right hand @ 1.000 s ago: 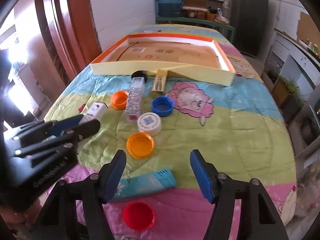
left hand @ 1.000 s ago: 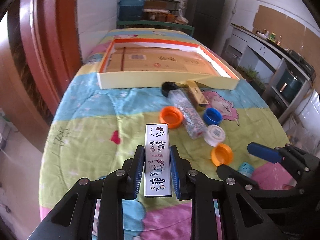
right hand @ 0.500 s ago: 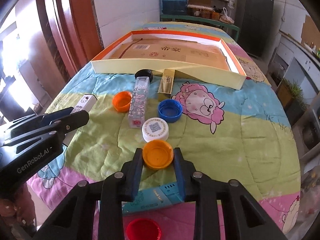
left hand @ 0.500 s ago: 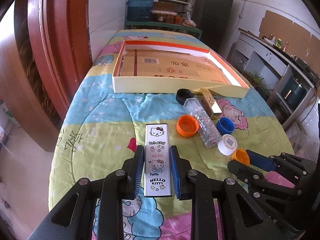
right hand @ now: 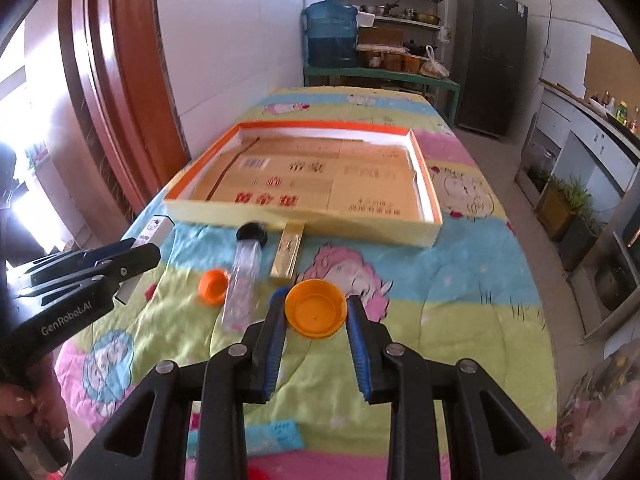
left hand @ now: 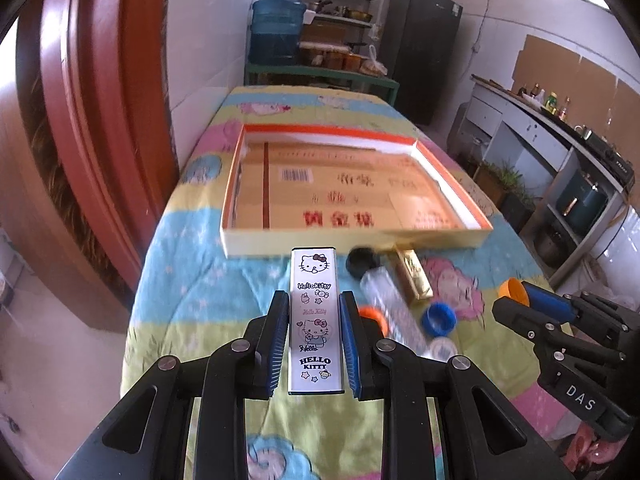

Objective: Organize rigid objects
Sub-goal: 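Carry the Hello Kitty box with the left gripper while the right gripper carries the orange cap into the tray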

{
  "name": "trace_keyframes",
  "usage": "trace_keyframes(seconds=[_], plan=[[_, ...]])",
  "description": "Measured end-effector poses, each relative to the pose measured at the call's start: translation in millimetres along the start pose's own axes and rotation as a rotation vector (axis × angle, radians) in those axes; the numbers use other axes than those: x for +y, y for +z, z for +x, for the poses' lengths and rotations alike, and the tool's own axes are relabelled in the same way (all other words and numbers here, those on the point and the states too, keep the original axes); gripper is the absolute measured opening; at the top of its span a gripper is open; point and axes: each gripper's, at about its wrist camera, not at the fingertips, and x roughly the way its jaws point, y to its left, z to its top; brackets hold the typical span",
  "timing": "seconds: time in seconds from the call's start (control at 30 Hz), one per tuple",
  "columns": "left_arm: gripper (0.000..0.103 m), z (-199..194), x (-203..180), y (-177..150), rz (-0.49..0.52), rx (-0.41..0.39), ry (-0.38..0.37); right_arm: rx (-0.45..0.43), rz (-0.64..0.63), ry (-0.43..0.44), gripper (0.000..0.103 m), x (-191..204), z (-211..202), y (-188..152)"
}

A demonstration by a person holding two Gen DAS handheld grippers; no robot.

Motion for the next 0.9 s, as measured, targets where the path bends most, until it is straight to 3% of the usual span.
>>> trace_keyframes(seconds=[0.57, 0.9], plan=[[0.026, 52.2, -2.0, 81.5, 0.01, -0.003, 0.019, -0.027, -0.006, 0.073, 0.031, -33.6, 42.9, 77.9], [0.026, 100.5, 4.8, 103.5, -0.005, 0.039, 0.07, 0.058, -0.003, 0.067, 0.031, -46.1, 104.0, 106.6]])
